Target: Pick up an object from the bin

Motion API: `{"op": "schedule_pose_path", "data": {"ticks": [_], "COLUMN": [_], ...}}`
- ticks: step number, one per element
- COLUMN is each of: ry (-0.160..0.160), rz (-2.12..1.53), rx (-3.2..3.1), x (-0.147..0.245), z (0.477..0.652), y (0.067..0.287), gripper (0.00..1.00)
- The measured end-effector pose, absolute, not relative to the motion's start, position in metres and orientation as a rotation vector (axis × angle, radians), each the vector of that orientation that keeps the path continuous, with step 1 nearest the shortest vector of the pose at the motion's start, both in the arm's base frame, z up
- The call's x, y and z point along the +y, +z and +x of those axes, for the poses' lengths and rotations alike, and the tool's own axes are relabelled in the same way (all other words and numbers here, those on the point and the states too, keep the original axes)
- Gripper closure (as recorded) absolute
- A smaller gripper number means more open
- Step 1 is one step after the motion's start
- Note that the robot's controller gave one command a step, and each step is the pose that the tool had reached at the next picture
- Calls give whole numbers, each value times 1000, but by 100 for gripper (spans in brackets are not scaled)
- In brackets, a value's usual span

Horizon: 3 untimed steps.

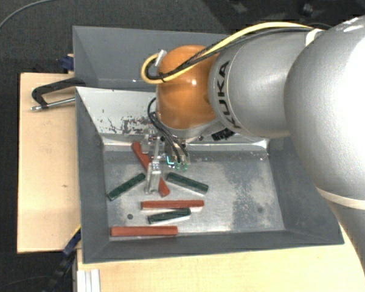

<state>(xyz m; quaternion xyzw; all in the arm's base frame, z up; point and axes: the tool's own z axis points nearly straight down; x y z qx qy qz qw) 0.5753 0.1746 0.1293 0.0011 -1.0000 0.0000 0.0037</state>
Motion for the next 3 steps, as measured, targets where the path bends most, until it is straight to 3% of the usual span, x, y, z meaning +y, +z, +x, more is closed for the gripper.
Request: {"op": "schedule_pose_path", "data": {"ticks": [1,3], "ry": [-2,-4], "rz": [523,517], "rx": [-3094,-3103], "x": [193,194], "z": [571,573], "y": [69,73], "gripper": [0,0]}}
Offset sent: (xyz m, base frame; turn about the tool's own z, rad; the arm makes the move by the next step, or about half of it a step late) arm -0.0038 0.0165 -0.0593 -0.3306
